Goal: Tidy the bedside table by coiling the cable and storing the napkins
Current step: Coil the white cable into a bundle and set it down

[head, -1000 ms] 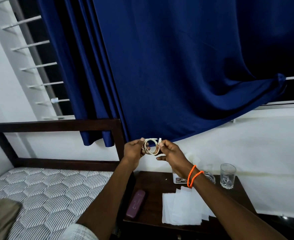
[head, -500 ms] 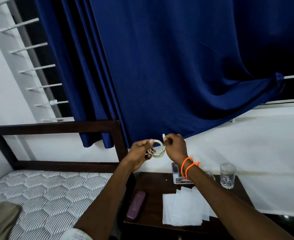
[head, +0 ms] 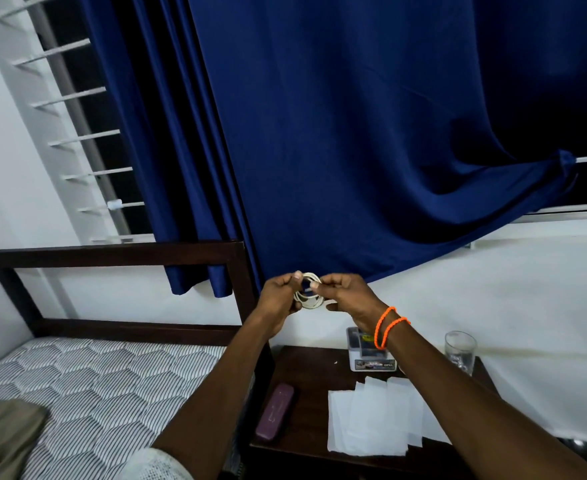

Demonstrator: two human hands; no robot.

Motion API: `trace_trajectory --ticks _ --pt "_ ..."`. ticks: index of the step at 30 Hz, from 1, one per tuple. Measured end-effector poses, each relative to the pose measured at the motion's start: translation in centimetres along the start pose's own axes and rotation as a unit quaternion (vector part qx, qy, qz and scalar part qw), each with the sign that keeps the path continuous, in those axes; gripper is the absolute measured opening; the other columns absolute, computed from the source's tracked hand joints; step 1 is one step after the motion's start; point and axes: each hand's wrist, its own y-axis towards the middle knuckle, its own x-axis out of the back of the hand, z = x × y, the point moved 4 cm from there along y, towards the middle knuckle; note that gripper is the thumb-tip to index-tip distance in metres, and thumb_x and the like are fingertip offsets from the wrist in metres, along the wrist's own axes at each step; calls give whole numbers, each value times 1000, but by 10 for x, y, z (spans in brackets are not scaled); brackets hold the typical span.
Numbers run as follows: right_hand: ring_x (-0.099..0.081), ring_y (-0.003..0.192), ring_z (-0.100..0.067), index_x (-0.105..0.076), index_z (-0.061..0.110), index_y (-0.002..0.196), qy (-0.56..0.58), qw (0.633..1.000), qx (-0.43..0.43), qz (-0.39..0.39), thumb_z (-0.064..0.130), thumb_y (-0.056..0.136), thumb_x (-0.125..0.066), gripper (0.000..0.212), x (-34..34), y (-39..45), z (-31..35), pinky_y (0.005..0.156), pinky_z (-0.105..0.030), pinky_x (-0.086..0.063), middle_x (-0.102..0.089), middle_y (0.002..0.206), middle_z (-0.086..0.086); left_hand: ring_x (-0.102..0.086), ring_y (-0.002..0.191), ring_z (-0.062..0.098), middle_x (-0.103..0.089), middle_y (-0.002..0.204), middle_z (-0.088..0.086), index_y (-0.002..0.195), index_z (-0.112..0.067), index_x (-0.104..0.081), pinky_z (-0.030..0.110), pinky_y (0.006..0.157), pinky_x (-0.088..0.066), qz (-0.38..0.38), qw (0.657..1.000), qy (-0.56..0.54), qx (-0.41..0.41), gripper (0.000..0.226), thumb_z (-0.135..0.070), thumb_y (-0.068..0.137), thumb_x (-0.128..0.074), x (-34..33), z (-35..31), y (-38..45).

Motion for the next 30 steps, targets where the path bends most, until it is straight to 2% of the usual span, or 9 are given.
trace_trajectory --ticks 3,7,11,14,17,20,22,27,30 --pt "-69 101 -18 -73 9 112 81 996 -6 46 27 90 -73 29 -1 0 -6 91 -38 -53 -76 110 -8 -52 57 10 -66 74 4 97 -10 -73 20 47 -42 13 1000 -5 21 30 -31 104 -54 -3 0 -3" --pt "-70 102 -19 -67 8 120 211 975 -24 70 18 91 -69 31 -3 -1 -14 90 -36 -51 -74 112 -8 -59 56 6 -69 72 0 98 -7 -73 17 46 -43 31 995 -82 50 28 -30 103 -56 -8 -7 -7" --pt "-69 99 -21 -64 15 106 311 949 -32 47 11 94 -65 13 -5 2 -15 91 -37 -52 -73 108 -7 -63 67 9 -69 82 4 103 -5 -71 15 48 -46 58 976 -189 87 26 -28 101 -59 -11 -8 -10" --pt "-68 99 -19 -64 17 108 312 948 -36 46 12 95 -63 13 -8 2 -20 94 -39 -48 -72 108 -5 -63 69 10 -69 86 5 110 -5 -69 16 51 -49 39 982 -169 80 27 -27 102 -56 -12 -5 -10" --pt "-69 101 -15 -65 17 113 298 950 -42 79 18 94 -66 19 -10 -1 -23 97 -38 -46 -73 109 -1 -60 59 5 -69 80 2 105 -6 -71 15 45 -43 26 984 -152 88 28 -28 104 -54 -9 -2 -10" --pt "-67 105 -14 -65 17 114 297 949 -36 97 20 92 -68 22 -13 -1 -20 99 -39 -46 -72 111 -1 -57 57 4 -70 81 0 106 -9 -72 14 44 -39 25 982 -161 94 29 -31 104 -53 -4 0 -9" --pt "-66 105 -14 -66 19 110 300 949 -35 84 19 94 -66 16 -14 0 -19 97 -38 -48 -72 110 0 -59 59 5 -71 84 0 108 -13 -72 17 48 -42 16 985 -147 93 29 -34 104 -53 -4 2 -9" --pt "-64 102 -18 -62 19 103 235 970 -44 49 16 97 -62 7 -16 3 -19 91 -40 -49 -71 106 -2 -68 88 16 -76 96 3 108 -16 -73 30 69 -55 -12 993 -66 100 35 -43 103 -52 1 12 -9" --pt "-65 96 -17 -65 18 106 175 983 -50 10 18 95 -66 11 -18 4 -19 85 -37 -50 -72 102 -2 -69 81 16 -75 95 7 112 -9 -72 28 64 -55 0 993 -83 81 35 -39 102 -56 2 19 -10"
